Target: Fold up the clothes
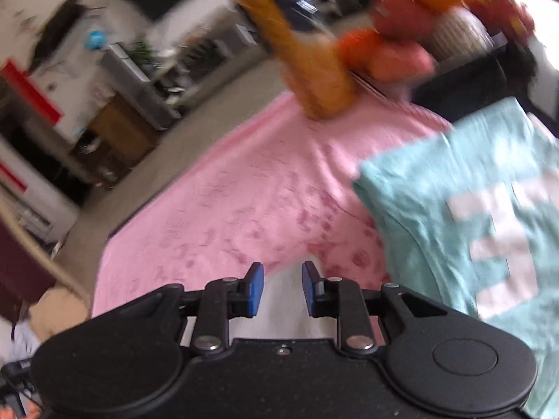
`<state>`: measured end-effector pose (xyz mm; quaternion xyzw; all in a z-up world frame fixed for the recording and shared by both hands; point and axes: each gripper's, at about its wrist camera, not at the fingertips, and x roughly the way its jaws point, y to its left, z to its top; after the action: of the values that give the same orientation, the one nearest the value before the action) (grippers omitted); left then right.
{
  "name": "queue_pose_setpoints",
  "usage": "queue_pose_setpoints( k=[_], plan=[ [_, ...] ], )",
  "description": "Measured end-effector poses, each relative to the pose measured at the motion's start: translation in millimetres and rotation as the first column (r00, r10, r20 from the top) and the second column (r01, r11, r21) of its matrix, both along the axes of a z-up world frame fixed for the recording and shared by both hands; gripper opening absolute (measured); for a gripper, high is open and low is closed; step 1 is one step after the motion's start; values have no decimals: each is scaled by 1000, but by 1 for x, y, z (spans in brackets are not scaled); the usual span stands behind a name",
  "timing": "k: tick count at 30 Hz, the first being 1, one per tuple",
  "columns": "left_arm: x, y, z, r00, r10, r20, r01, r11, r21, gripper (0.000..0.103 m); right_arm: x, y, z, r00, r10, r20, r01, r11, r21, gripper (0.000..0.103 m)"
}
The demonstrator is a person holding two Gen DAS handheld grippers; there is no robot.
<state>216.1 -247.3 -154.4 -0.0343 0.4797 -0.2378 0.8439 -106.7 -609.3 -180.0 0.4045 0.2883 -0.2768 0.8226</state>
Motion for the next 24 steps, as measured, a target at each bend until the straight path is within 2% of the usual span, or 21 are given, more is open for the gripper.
queue_pose_setpoints(
  k=[3,5,8,12,16,19,20,21,24],
  plan=[
    [12,1,-10,997,43,-66,-44,999,-17,20,4,-1,-1,999,9,-40,-12,998,-65,26],
    [12,3,-13,993,45,-108,-50,998,-44,20,2,-5,-3,999,-12,-51,8,997,-71,26],
    [7,4,-7,996,45,-78,-49,997,-52,21,1,-12,-8,997,-49,-62,46,998,-43,25],
    [4,4,-7,996,42,-85,-49,996,-79,23,9,-22,-16,998,-35,-57,34,999,-17,24],
    [2,3,-7,995,45,-87,-50,996,-67,23,21,-30,-31,998,-16,-64,20,998,65,24],
    [5,5,-9,994,58,-92,-65,995,-74,23,28,-31,-38,998,-11,-68,16,997,78,24],
    [7,6,-10,994,62,-94,-69,995,-72,23,30,-30,-38,997,-21,-74,25,998,64,11],
    [8,6,-11,993,67,-95,-74,995,-70,23,32,-29,-38,996,-32,-81,36,998,48,4],
    [12,8,-12,993,78,-93,-84,995,-61,23,36,-25,-37,994,-42,-99,43,999,6,3]
  ],
)
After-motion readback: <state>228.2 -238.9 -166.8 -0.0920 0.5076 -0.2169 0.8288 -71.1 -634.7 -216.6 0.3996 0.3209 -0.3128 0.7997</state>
